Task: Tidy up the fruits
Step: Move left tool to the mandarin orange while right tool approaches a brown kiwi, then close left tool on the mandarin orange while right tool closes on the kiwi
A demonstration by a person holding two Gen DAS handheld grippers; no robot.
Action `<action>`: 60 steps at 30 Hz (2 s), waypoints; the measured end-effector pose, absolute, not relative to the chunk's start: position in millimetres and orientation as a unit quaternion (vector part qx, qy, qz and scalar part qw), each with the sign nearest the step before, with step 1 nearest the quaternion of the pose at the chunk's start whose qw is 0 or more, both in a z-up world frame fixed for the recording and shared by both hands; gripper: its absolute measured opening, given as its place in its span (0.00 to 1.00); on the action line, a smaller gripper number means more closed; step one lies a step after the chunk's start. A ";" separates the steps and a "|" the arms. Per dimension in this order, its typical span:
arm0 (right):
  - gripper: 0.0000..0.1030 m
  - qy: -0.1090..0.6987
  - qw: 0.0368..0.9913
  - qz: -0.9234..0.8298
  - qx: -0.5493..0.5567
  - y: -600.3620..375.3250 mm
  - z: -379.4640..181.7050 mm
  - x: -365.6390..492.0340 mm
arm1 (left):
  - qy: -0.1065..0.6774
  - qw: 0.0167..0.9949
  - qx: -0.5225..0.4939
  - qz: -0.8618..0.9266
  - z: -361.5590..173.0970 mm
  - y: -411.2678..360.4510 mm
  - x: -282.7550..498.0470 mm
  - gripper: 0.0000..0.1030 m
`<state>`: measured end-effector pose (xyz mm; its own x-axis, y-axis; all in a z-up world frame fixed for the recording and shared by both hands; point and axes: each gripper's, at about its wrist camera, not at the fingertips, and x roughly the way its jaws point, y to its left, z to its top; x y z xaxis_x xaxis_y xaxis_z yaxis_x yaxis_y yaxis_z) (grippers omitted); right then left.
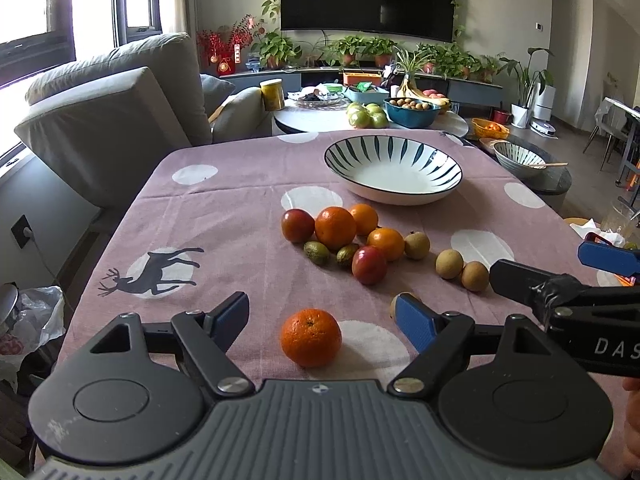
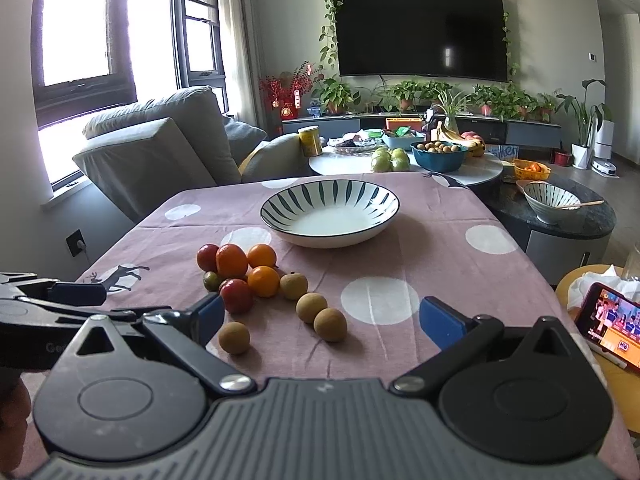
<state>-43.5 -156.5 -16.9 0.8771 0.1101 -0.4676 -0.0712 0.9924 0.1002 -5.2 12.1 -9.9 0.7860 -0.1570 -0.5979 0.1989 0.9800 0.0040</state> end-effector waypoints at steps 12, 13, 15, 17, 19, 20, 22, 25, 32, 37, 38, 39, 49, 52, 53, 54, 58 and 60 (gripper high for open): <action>0.74 0.248 0.967 0.047 0.043 -157.5 -19.0 -43.2 | 0.320 0.942 0.035 -0.092 -15.7 17.2 -5.5 0.77; 0.74 0.248 0.967 0.048 0.042 -157.3 -19.5 -43.3 | 0.321 0.942 0.034 -0.092 -16.4 18.5 -5.2 0.77; 0.74 0.249 0.966 0.049 0.041 -156.6 -20.7 -43.0 | 0.322 0.942 0.035 -0.092 -18.3 20.4 -5.5 0.77; 0.74 0.250 0.966 0.049 0.041 -156.6 -22.0 -42.0 | 0.323 0.941 0.038 -0.090 -20.0 21.3 -5.4 0.77; 0.74 0.252 0.966 0.049 0.043 -156.8 -23.6 -40.9 | 0.326 0.940 0.041 -0.091 -22.1 21.7 -5.0 0.77; 0.74 0.252 0.965 0.049 0.044 -156.8 -24.2 -40.4 | 0.327 0.940 0.042 -0.092 -23.1 21.7 -4.9 0.77; 0.74 0.254 0.965 0.049 0.046 -157.1 -25.4 -40.2 | 0.330 0.938 0.044 -0.092 -25.2 20.7 -4.2 0.76; 0.74 0.256 0.964 0.053 0.046 -157.2 -27.0 -40.0 | 0.336 0.936 0.047 -0.095 -28.7 18.9 -2.3 0.71; 0.74 0.257 0.964 0.058 0.044 -155.8 -29.1 -39.6 | 0.348 0.931 0.048 -0.098 -35.5 15.2 5.6 0.54; 0.74 0.261 0.962 0.065 0.041 -154.0 -30.4 -38.7 | 0.347 0.931 0.061 -0.097 -39.1 10.1 10.6 0.36; 0.74 0.261 0.962 0.066 0.040 -153.6 -30.5 -38.7 | 0.346 0.931 0.059 -0.097 -38.9 10.7 10.3 0.36; 0.74 0.261 0.962 0.067 0.039 -153.9 -30.3 -39.1 | 0.346 0.932 0.054 -0.097 -38.4 12.3 9.7 0.35; 0.67 0.253 0.960 0.118 0.025 -143.6 -29.2 -39.1 | 0.328 0.940 0.038 -0.082 -25.7 30.3 10.9 0.35; 0.60 0.257 0.956 0.142 0.011 -134.6 -31.7 -36.4 | 0.331 0.939 0.039 -0.081 -27.4 32.6 12.7 0.35; 0.55 0.259 0.954 0.148 0.007 -131.7 -32.4 -34.7 | 0.331 0.939 0.039 -0.082 -27.9 33.5 13.3 0.35; 0.46 0.260 0.953 0.155 0.003 -128.8 -33.0 -33.1 | 0.331 0.939 0.039 -0.081 -27.9 33.4 13.2 0.35; 0.20 0.280 0.945 0.171 0.006 -122.6 -37.9 -23.0 | 0.325 0.942 0.043 -0.078 -27.9 37.0 14.9 0.35; 0.20 0.283 0.943 0.173 0.004 -120.1 -39.6 -20.5 | 0.321 0.943 0.044 -0.077 -27.3 39.5 16.3 0.35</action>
<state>-20.5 -120.1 -39.6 0.7800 0.3284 -0.5327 -0.3243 0.9401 0.1048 16.3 39.5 -27.3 0.7819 -0.1161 -0.6125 0.1726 0.9844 0.0338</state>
